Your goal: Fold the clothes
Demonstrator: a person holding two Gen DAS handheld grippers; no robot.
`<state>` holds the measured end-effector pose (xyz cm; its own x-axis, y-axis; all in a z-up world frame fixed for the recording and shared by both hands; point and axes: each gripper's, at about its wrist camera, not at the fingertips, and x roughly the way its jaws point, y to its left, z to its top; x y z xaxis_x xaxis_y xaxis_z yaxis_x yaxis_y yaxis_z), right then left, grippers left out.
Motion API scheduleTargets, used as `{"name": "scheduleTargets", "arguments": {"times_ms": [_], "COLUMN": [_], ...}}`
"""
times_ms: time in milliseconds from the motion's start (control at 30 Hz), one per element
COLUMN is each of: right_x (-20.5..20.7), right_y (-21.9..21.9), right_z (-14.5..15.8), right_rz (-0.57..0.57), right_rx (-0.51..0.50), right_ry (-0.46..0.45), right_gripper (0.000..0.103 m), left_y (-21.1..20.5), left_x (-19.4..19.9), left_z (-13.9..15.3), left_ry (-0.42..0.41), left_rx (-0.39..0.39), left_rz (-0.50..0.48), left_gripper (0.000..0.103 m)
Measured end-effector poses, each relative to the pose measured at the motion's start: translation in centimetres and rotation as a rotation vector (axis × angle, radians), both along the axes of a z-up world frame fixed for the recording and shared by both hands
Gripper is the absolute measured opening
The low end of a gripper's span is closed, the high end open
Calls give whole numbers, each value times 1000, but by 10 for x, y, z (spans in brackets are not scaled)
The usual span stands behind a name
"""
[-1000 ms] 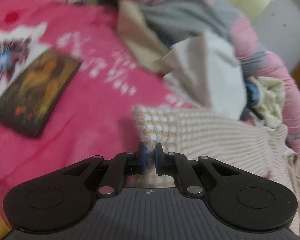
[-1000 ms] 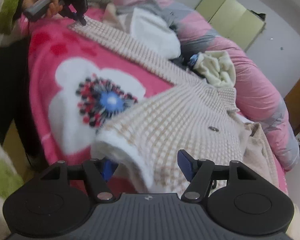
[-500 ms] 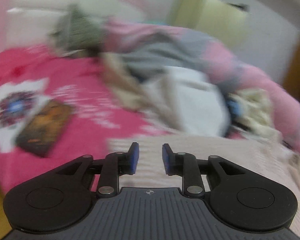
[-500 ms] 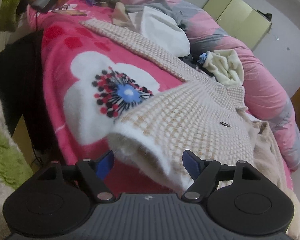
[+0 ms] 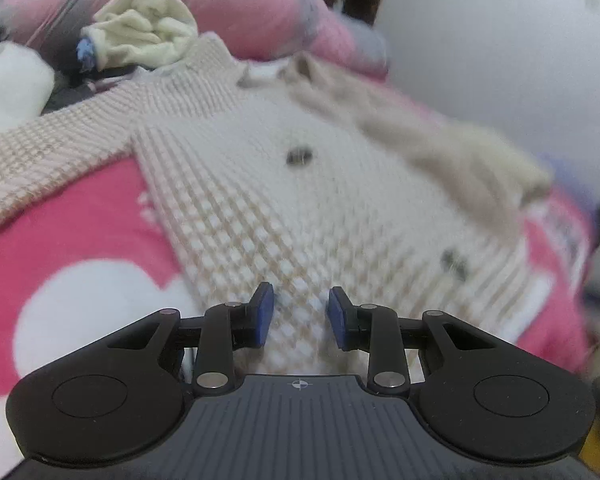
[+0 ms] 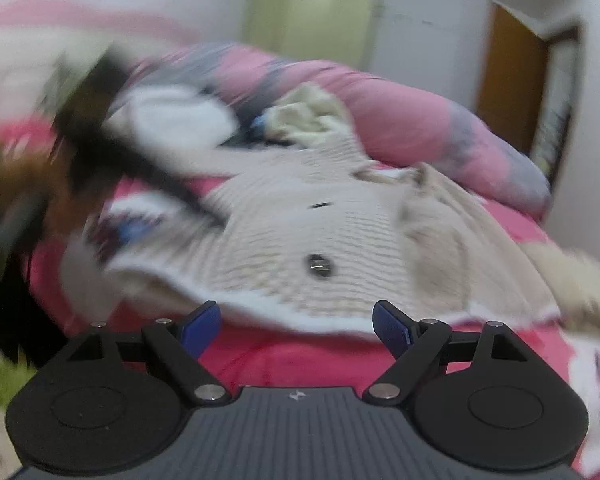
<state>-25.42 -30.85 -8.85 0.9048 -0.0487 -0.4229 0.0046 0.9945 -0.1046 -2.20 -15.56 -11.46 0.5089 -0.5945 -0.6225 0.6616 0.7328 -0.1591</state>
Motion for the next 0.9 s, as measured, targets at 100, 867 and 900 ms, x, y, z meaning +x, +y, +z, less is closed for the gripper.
{"name": "scheduleTargets", "arguments": {"times_ms": [100, 867, 900], "right_x": [9, 57, 58], "right_y": [-30, -113, -112], "right_z": [1, -13, -11], "right_rz": [-130, -191, -180], "right_rx": [98, 556, 546], "right_ry": [-23, 206, 204], "right_gripper": [84, 12, 9], "left_y": [-7, -52, -55], "left_x": [-12, -107, -109], "left_z": [-4, 7, 4], "left_ry": [-85, -223, -244], "left_rx": [50, 183, 202], "left_rz": [-8, -377, -372], "left_gripper": [31, 51, 49]}}
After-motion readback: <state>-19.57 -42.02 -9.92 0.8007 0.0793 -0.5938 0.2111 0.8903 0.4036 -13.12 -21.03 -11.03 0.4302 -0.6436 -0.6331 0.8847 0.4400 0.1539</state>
